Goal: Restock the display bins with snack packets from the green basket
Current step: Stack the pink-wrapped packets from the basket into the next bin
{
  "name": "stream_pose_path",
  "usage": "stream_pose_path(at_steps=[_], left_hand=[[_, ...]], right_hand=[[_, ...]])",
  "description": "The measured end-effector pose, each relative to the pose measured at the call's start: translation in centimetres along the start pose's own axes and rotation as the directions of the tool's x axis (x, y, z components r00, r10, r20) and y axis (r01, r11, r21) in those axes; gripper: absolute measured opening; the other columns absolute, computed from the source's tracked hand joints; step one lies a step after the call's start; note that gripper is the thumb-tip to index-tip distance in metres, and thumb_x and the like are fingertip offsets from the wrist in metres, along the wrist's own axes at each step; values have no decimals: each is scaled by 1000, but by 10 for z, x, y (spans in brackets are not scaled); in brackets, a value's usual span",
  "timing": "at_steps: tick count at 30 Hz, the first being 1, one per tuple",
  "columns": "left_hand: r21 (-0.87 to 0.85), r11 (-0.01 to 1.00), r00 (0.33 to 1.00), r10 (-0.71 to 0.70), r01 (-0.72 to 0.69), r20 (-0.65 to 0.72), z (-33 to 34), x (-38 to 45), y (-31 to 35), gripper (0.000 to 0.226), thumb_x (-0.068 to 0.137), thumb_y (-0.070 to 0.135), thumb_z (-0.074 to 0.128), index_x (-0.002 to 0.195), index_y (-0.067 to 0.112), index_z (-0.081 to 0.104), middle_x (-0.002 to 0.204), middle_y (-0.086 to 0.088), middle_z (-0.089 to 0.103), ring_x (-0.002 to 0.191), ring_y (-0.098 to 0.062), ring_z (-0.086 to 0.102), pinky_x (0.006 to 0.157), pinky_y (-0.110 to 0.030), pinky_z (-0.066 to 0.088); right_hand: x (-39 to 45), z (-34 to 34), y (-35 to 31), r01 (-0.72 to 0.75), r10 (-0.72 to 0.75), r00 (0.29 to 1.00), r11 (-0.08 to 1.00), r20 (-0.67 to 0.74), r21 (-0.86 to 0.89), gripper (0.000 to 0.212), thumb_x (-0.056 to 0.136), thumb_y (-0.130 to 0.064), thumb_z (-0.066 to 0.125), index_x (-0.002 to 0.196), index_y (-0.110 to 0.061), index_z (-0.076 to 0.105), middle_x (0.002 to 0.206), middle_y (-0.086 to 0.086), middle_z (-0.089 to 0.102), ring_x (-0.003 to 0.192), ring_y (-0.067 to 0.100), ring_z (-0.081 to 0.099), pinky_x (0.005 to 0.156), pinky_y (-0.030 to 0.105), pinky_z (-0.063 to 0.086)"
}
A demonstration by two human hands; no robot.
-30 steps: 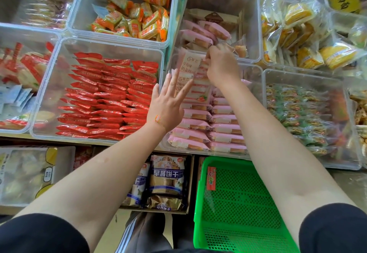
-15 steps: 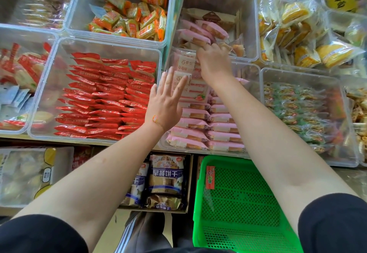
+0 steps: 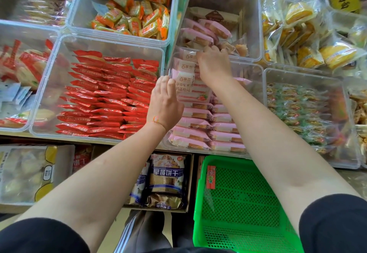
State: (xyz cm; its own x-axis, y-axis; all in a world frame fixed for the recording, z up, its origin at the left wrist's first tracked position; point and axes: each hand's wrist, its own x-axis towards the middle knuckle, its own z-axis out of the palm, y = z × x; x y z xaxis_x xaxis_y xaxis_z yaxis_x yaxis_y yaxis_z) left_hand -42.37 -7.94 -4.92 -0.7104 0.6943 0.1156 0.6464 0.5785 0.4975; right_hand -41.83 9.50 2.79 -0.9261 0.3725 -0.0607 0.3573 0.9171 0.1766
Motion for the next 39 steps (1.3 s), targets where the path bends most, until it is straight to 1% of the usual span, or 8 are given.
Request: stream_pose_path(at_steps=[5, 8, 11, 18, 25, 33, 36, 39], left_hand=[[97, 995, 997, -21, 15, 68, -3, 2, 3, 53, 80, 14, 57, 129, -1, 42, 146, -23, 41, 139, -43, 31, 114, -51, 32], [126, 992, 993, -19, 5, 114, -4, 2, 3, 62, 84, 19, 56, 141, 2, 36, 154, -19, 33, 145, -39, 23, 117, -48, 26], [130, 991, 992, -30, 14, 125, -6, 1, 5, 64, 85, 19, 56, 143, 2, 34, 156, -19, 30, 147, -38, 20, 117, -48, 25], [135, 991, 990, -42, 24, 132, -6, 1, 5, 63, 86, 20, 56, 142, 4, 34, 156, -18, 30, 147, -38, 20, 117, -48, 25], [125, 992, 991, -45, 29, 123, -7, 1, 6, 64, 83, 18, 57, 141, 3, 36, 157, -18, 30, 147, -37, 21, 115, -49, 28], [131, 991, 990, -48, 30, 131, -8, 1, 7, 62, 84, 18, 57, 141, 4, 36, 157, -17, 29, 147, -35, 21, 116, -48, 29], [129, 991, 990, -53, 36, 134, -8, 1, 8, 63, 85, 18, 56, 142, 4, 35, 158, -16, 28, 148, -35, 20, 116, -48, 29], [129, 991, 988, -58, 39, 140, -10, 1, 8, 62, 85, 18, 56, 143, 5, 35, 158, -16, 28, 147, -35, 20, 116, -48, 29]], right_hand=[[1, 7, -2, 4, -6, 999, 999, 35, 44, 23, 92, -8, 53, 108, -8, 69, 112, 14, 63, 109, 34, 56, 94, 44, 42], [4, 10, 16, -142, 205, 966, 930, -160, 338, 20, 95, -10, 51, 108, -9, 66, 113, 11, 62, 105, 30, 57, 90, 40, 47], [5, 17, 31, -315, 398, 917, 766, -29, 561, 27, 96, -6, 48, 121, -13, 55, 128, 14, 53, 104, 25, 55, 83, 33, 46], [10, 26, 38, -441, 436, 879, 590, 193, 676, 17, 99, -11, 51, 110, -15, 64, 103, 0, 54, 95, 20, 52, 80, 30, 44], [10, 24, 33, -358, 460, 881, 498, 109, 790, 12, 92, -13, 64, 85, -22, 64, 94, -2, 63, 89, 14, 60, 70, 19, 44], [2, 20, 35, -338, 374, 921, 634, 107, 696, 26, 98, -11, 52, 116, -14, 70, 120, 5, 66, 109, 19, 58, 83, 24, 40], [-3, 11, 42, -380, 356, 911, 530, 208, 758, 36, 96, -11, 46, 128, -18, 60, 127, 3, 59, 110, 18, 55, 86, 28, 43], [-13, 8, 54, -433, 371, 885, 437, 281, 789, 21, 93, -15, 53, 113, -20, 58, 112, 0, 59, 102, 19, 57, 81, 31, 46]])
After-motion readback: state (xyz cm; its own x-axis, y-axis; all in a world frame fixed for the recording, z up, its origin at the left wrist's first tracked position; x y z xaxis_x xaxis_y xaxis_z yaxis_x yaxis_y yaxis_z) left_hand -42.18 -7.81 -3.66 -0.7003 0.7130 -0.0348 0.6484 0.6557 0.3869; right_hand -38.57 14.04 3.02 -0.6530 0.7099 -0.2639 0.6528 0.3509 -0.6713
